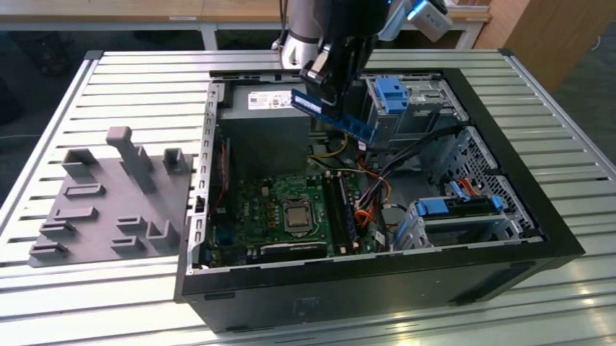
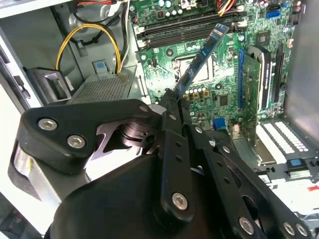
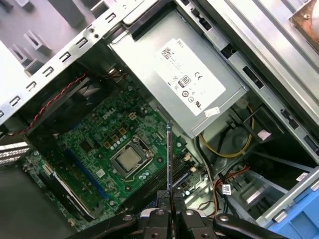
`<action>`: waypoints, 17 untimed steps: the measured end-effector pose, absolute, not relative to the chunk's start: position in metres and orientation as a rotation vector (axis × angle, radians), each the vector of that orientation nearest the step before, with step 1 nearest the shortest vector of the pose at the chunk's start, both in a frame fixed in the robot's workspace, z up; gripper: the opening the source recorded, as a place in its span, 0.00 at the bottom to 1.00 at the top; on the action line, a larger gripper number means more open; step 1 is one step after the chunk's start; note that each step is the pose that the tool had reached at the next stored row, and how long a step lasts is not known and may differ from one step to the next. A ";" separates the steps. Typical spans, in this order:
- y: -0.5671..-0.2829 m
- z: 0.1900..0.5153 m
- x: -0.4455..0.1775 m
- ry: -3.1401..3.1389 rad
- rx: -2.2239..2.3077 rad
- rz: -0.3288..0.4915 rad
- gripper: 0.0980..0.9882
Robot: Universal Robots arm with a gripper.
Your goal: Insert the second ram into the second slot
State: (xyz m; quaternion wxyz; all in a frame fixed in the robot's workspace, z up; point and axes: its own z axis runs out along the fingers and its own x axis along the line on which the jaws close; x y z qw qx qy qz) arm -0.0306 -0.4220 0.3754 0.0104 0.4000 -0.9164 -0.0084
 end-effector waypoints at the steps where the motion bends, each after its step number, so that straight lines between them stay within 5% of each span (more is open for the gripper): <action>1: -0.422 0.375 -0.031 -2.866 1.235 -0.026 0.05; 17: -0.422 0.375 -0.031 -2.935 1.062 -0.025 0.05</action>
